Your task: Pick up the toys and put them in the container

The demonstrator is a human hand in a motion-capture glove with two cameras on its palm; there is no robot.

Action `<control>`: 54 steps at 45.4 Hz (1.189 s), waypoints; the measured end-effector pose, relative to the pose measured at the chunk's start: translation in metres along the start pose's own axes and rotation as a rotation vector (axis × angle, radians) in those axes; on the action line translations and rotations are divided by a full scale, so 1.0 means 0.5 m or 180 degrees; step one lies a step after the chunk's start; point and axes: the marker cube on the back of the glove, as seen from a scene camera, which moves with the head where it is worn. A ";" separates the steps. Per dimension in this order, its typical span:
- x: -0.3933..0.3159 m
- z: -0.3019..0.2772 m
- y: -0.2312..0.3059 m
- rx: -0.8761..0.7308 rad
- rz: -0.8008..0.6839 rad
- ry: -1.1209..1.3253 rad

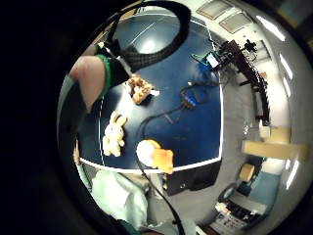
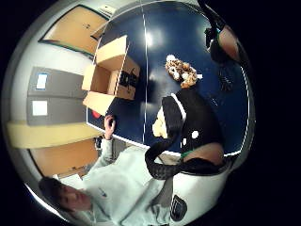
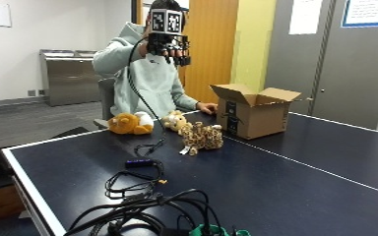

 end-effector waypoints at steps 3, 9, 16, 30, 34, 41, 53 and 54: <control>-0.026 0.001 -0.007 -0.0303 0.0024 0.0025; -0.036 0.008 -0.080 -0.0574 0.0106 0.0053; -0.048 0.050 -0.160 -0.0276 0.0231 0.0003; -0.043 0.378 -0.307 -0.0364 0.0613 -0.0205; -0.049 0.459 -0.314 -0.0495 0.0814 -0.0154; -0.044 0.535 -0.317 -0.0279 0.0852 0.0096; -0.019 0.521 -0.321 -0.0486 0.0662 0.0163; -0.017 0.515 -0.319 -0.0591 0.0650 0.0152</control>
